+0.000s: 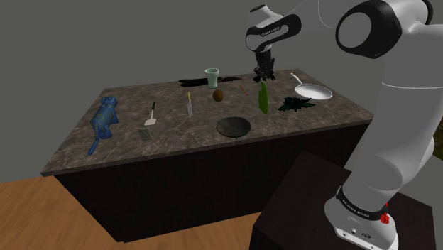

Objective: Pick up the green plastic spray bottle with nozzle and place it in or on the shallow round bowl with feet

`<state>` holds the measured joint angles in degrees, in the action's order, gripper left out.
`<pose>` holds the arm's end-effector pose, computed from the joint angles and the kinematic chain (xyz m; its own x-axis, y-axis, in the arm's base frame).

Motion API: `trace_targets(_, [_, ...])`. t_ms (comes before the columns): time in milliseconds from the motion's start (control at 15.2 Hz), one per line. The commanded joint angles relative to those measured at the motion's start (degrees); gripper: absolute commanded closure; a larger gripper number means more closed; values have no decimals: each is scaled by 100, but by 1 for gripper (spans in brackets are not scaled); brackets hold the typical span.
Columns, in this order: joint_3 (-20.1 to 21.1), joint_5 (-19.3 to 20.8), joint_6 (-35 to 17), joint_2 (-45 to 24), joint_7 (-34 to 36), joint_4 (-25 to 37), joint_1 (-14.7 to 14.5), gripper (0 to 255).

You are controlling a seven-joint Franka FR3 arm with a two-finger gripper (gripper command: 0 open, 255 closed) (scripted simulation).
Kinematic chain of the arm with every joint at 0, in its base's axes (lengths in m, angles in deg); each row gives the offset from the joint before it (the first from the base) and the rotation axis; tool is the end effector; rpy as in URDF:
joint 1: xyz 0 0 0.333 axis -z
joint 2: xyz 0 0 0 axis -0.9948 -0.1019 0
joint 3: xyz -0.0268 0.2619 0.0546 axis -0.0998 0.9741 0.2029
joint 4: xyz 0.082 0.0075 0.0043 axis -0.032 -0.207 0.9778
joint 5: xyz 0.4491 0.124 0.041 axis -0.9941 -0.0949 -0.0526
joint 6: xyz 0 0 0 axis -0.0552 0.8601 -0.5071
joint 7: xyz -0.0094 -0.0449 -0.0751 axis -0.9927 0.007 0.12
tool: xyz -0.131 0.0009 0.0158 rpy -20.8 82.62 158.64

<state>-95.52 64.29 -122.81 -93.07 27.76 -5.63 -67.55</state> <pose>0.6253 -0.3172 0.3667 0.9716 -0.2352 -0.0253 -0.2168 -0.9282 0.3024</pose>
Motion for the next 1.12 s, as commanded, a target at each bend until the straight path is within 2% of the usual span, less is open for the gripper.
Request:
trace_targets(0, [4, -11, 145, 26, -32, 122, -8, 255])
trace_targets(1056, [9, -90, 1311, 43, -355, 1312, -23, 255])
